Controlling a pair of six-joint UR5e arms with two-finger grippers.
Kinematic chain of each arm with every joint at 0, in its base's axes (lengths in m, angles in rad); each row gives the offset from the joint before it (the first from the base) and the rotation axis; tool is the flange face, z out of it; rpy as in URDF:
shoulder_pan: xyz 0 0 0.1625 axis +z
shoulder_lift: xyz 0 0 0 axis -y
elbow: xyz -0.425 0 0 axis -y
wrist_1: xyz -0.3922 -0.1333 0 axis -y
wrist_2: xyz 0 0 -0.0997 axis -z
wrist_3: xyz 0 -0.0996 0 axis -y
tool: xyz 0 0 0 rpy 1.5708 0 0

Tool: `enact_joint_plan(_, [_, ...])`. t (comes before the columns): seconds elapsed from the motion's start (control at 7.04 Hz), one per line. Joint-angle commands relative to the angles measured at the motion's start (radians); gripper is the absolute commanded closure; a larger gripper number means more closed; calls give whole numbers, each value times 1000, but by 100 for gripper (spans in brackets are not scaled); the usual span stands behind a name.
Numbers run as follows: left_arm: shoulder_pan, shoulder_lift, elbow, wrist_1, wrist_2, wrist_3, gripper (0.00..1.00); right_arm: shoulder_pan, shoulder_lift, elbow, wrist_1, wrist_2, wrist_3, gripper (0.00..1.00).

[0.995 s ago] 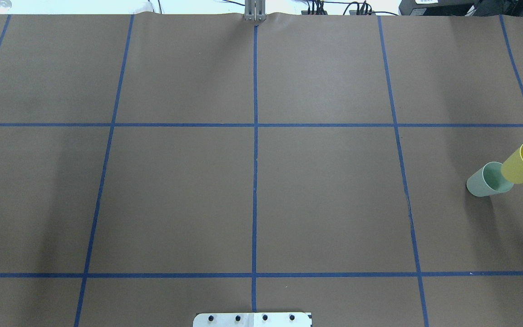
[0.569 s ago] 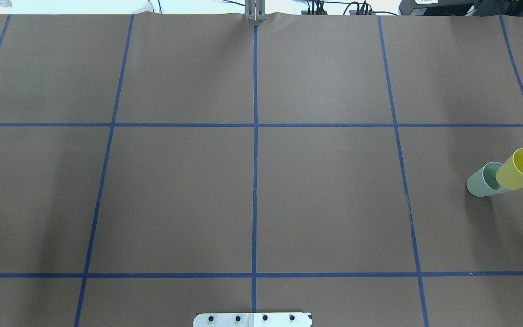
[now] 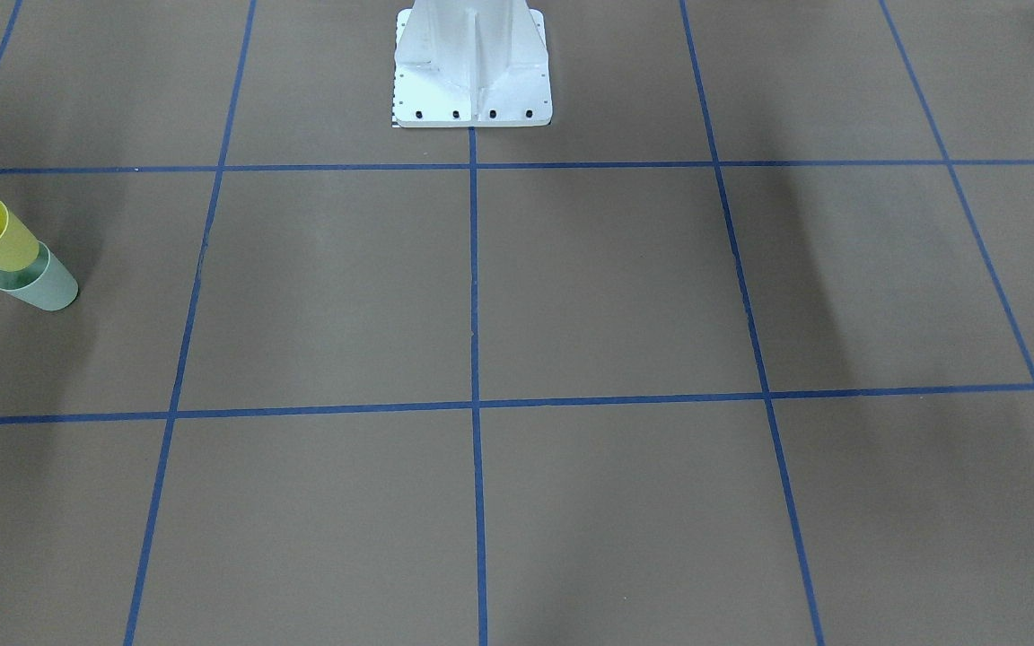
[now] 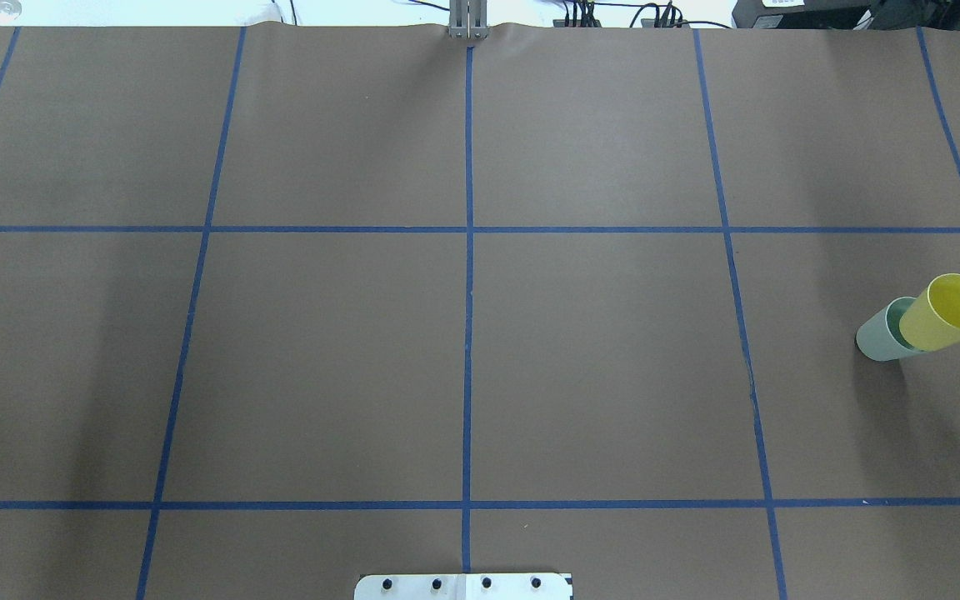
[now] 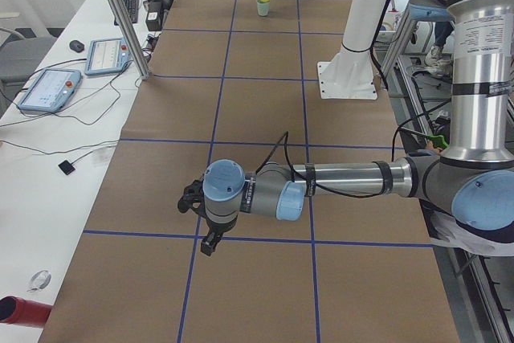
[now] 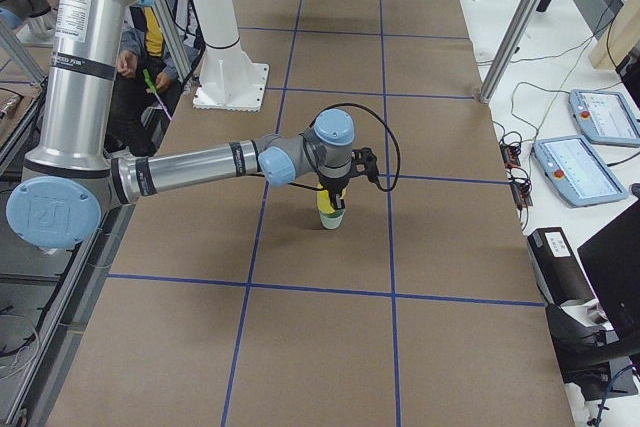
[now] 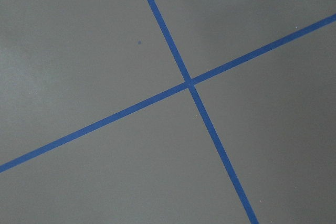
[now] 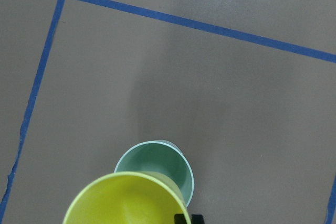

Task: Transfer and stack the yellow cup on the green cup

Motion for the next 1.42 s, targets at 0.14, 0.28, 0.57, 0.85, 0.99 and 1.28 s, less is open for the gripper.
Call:
enact_joint_plan(0.14, [0,0,0,0,0,-1,0,-4,19,-11,-2,-6,0,100])
enact_joint_plan(0.28, [0,0,-1,0,0,1,0,-4,30,-22,-2,-20,0,100])
enact_joint_plan(0.57, [0,0,0,0,0,1,0,-4,47,-37,-2,-24,0,100])
enact_joint_plan(0.85, [0,0,0,0,0,1,0,-6,47,-37,0,-20,-2,75])
enact_joint_plan(0.99, [0,0,-1,0,0,-1,0,-7,47,-34,0,-20,-2,2])
enact_joint_plan(1.28, [0,12,-1,-2,0,1,0,-6,65,-27,0,-21,-2,0])
